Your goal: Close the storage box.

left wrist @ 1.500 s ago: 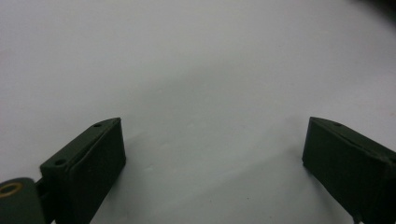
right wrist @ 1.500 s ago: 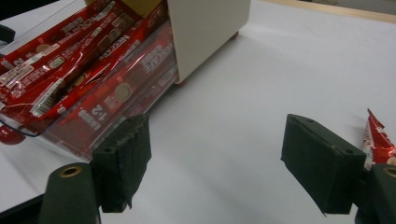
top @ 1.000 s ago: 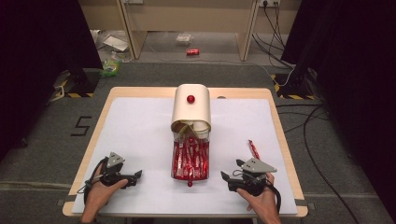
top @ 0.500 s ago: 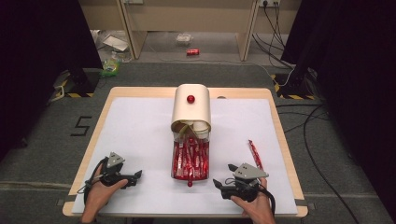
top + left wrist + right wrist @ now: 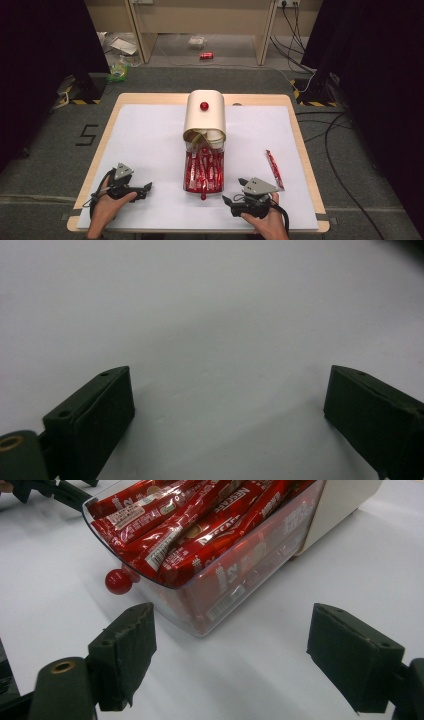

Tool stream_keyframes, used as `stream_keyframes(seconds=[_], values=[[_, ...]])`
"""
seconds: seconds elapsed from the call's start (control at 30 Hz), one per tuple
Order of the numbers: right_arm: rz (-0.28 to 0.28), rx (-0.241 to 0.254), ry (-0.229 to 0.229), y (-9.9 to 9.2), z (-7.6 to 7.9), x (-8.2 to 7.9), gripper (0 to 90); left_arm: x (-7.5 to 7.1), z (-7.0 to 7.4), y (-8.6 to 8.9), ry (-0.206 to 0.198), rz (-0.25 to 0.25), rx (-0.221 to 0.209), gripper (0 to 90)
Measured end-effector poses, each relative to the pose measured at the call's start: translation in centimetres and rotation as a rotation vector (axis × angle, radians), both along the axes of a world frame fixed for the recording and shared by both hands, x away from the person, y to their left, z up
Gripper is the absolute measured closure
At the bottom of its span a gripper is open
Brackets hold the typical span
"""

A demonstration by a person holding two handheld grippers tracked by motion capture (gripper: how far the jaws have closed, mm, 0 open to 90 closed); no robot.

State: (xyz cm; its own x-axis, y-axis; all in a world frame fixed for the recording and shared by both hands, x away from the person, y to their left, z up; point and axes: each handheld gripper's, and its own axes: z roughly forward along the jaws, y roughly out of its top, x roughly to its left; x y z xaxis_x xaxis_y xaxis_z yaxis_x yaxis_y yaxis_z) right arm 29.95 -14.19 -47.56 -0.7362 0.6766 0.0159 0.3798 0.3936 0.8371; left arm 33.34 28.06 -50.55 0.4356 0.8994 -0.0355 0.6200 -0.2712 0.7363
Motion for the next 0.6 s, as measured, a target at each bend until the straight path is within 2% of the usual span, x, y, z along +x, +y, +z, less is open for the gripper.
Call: stream_keyframes(seconds=[0.6], values=[[0.006, -0.026, -0.024, 1.5, -0.5, 0.7, 19.2, 0.0, 0.0, 0.0, 0.000, 0.000, 0.000, 5.1]])
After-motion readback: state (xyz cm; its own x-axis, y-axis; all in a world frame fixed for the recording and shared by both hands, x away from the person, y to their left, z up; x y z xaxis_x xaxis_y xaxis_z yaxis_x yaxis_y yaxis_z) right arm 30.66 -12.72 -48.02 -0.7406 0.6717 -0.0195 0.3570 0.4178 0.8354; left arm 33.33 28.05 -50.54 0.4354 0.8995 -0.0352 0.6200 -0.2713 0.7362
